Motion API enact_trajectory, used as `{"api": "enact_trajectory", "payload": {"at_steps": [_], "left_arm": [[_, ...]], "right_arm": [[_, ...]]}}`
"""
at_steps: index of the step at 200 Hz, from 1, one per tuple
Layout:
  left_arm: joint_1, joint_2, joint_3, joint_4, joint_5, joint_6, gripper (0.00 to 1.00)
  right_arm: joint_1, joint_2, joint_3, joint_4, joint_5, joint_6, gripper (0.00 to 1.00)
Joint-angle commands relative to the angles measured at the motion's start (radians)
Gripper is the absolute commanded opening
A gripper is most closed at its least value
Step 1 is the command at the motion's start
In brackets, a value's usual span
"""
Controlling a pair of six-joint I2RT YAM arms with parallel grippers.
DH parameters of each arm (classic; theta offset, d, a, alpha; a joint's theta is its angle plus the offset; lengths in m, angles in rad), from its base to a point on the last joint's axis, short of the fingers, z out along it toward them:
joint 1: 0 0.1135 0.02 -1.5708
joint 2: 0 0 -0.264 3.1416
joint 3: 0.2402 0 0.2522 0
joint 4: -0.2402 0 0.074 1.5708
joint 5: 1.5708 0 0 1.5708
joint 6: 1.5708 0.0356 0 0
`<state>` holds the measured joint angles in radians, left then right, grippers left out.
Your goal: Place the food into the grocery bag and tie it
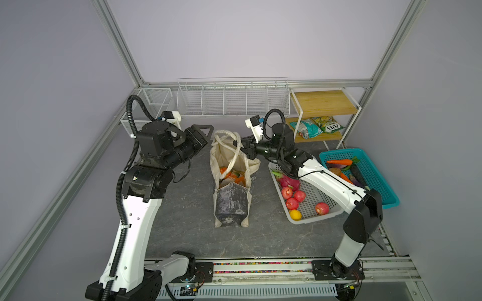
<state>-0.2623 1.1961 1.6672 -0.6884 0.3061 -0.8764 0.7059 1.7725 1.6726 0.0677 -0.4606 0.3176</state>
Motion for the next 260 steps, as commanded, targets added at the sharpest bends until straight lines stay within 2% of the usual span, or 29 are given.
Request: {"api": "enact_trajectory", "payload": {"at_steps": [1,46,144,204,223,260], "left_arm": [[0.005,0.045,-0.047,0.09,0.035,-0.128,0.59],[0.001,0.08,-0.135,0.288,0.098,-0.281,0.6],[-0.018,0.143,-0.178,0.381,0.119,-0.329,0.53],[-0.026,0.154,-0.186,0.356,0.111,-0.323,0.61],[-0.032,0.17,-0.174,0.361,0.11,-0.322,0.55],[-0.034,0.21,-0.144,0.373,0.111,-0.316,0.38]], "right_arm": [[0.003,-0.055,-0.013,0.042,0.004,-0.009,0.07],[0.006,-0.068,-0.013,0.031,0.002,-0.015,0.07],[0.021,-0.074,-0.002,0.009,0.002,-0.022,0.07],[0.023,-0.081,-0.004,-0.002,0.004,-0.029,0.07],[0.025,-0.081,-0.002,-0.005,0.002,-0.031,0.07],[0.025,-0.081,-0.002,-0.011,-0.001,-0.035,0.07]]}}
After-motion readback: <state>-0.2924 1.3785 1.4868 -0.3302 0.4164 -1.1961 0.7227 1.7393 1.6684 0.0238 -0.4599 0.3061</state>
